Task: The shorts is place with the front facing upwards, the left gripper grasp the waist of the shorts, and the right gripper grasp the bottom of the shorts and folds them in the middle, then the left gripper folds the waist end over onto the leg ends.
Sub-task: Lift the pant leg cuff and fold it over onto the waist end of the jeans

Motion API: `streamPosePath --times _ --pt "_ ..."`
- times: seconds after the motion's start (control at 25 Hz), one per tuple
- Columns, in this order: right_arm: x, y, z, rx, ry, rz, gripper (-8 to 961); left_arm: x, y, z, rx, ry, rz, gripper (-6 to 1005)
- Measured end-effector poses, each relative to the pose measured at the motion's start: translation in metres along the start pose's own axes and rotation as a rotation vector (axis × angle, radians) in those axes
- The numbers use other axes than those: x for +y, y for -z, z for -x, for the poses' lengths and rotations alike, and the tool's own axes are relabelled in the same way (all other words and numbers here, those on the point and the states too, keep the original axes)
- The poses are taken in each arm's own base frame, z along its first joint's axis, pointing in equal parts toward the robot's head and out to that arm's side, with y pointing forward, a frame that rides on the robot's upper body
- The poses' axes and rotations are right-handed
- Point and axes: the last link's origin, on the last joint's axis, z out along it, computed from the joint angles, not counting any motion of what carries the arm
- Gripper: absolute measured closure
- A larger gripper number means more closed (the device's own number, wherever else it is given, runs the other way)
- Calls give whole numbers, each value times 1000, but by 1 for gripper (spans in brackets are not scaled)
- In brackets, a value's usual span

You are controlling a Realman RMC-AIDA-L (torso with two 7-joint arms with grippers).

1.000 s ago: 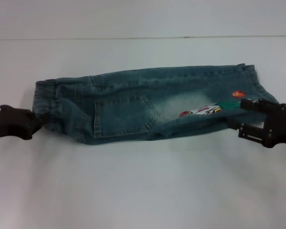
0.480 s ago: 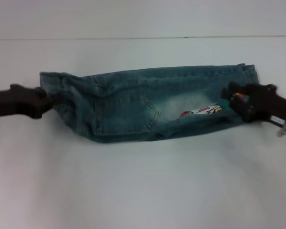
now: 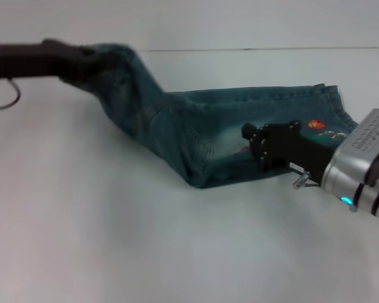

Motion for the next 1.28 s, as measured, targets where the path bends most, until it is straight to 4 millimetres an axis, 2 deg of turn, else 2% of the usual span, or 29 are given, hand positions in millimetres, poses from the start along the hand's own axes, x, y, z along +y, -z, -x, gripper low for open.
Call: streamPosePath --times 0.16,0.24,0.28,0.6,0.88,1.12,1.28 --pt "8 -10 -1 30 18 13 954 14 -22 -30 -6 -27 61 959" --pt "11 -15 0 41 27 23 954 18 -27 -35 -9 -31 74 959" --pt "14 -17 0 44 32 32 954 30 -42 -50 -18 -52 118 960" --pt "30 -41 11 78 55 105 953 76 -87 -86 -51 -112 239 960" --pt "38 -59 24 96 96 157 952 101 -109 -97 -79 -142 290 959" --pt "44 -72 35 106 119 189 952 104 -117 -99 -79 -152 276 959" --pt "43 -65 30 106 103 194 951 100 -121 -97 -73 -145 247 959"
